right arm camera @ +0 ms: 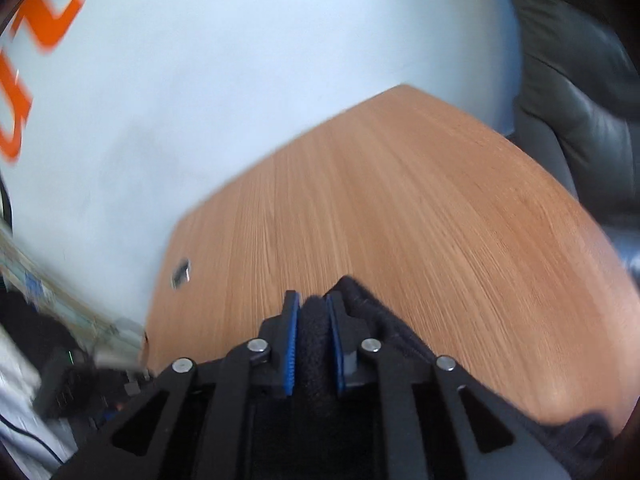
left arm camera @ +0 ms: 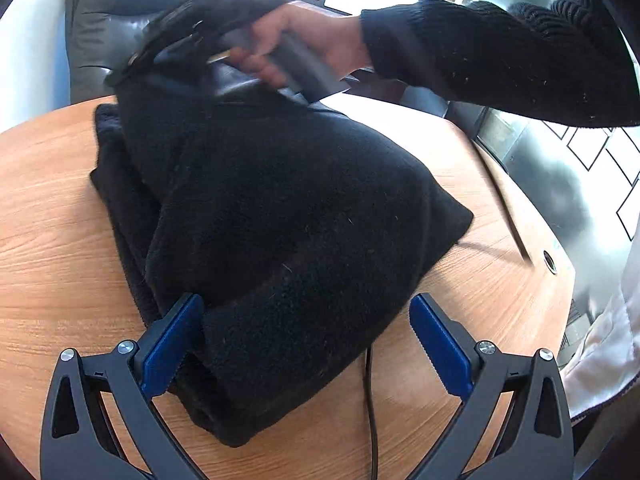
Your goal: Fold clothes
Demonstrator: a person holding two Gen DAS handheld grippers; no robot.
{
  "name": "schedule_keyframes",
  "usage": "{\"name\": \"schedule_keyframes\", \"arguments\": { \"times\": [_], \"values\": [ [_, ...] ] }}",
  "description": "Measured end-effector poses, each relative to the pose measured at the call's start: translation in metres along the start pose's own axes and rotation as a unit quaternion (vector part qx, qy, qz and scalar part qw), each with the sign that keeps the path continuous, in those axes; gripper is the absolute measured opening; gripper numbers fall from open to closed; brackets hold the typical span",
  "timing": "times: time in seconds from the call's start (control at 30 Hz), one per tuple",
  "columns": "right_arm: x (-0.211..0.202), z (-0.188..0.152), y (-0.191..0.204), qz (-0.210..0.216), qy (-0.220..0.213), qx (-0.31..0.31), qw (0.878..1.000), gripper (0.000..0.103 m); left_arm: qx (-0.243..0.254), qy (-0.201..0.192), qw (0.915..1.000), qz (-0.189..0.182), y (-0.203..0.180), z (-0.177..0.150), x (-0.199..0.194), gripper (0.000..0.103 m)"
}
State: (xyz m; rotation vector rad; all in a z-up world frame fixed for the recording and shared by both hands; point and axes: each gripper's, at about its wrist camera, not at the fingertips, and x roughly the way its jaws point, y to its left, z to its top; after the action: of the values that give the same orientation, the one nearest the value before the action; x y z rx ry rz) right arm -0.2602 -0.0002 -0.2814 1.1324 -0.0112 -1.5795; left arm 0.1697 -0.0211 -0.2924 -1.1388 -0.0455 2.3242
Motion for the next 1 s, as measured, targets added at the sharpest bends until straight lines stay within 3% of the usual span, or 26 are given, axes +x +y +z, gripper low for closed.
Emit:
{"name": "schedule_keyframes", "arguments": {
  "times": [0.07,0.1,0.17,0.23,0.3,0.5,0.57,0.6,0.67,0.77,0.83,1.0],
  "values": [
    [0.029,-0.008,-0.009,-0.040,0.041,0.014,0.998,0.012,0.002,0.001,1.0000,0.002,-0.002,0.000,0.001,0.103],
    [0.028,-0.009,-0.008,-0.050,0.039,0.014,0.998,0.012,0.001,0.002,1.0000,0.002,-0.003,0.000,0.001,0.103],
    [0.009,-0.011,0.004,-0.060,0.007,0.003,0.998,0.024,-0.001,0.002,1.0000,0.003,-0.004,0.000,0.001,0.103],
    [-0.010,-0.012,0.015,-0.069,-0.025,-0.008,0.997,0.083,-0.003,0.000,1.0000,0.003,-0.004,0.000,0.001,0.103],
    [-0.026,-0.022,0.022,-0.096,-0.020,-0.035,0.995,0.093,-0.002,-0.001,1.0000,0.005,-0.006,0.000,0.001,0.103],
    [-0.070,-0.060,0.041,-0.184,0.024,-0.128,0.974,0.095,-0.004,-0.004,1.0000,0.004,-0.009,0.003,0.005,0.103],
    [-0.075,-0.072,0.042,-0.207,0.045,-0.151,0.965,0.093,-0.001,-0.002,1.0000,0.004,-0.007,0.000,0.000,0.103],
    [-0.064,-0.075,0.035,-0.210,0.062,-0.151,0.964,0.087,0.001,-0.001,1.0000,0.005,-0.005,-0.002,-0.003,0.103],
    [-0.048,-0.077,0.022,-0.197,0.067,-0.118,0.971,0.083,0.003,0.002,1.0000,0.006,-0.006,-0.001,-0.002,0.103],
    [-0.037,-0.075,0.022,-0.166,0.034,-0.076,0.983,0.070,0.004,0.003,1.0000,0.006,-0.005,-0.002,-0.003,0.103],
    [-0.035,-0.072,0.031,-0.157,0.016,-0.073,0.985,0.050,0.006,0.002,1.0000,0.006,-0.006,-0.004,-0.003,0.103],
    [-0.026,-0.067,0.037,-0.157,0.033,-0.077,0.984,0.058,0.009,0.002,0.9999,0.007,-0.009,-0.006,-0.006,0.103]
  ]
}}
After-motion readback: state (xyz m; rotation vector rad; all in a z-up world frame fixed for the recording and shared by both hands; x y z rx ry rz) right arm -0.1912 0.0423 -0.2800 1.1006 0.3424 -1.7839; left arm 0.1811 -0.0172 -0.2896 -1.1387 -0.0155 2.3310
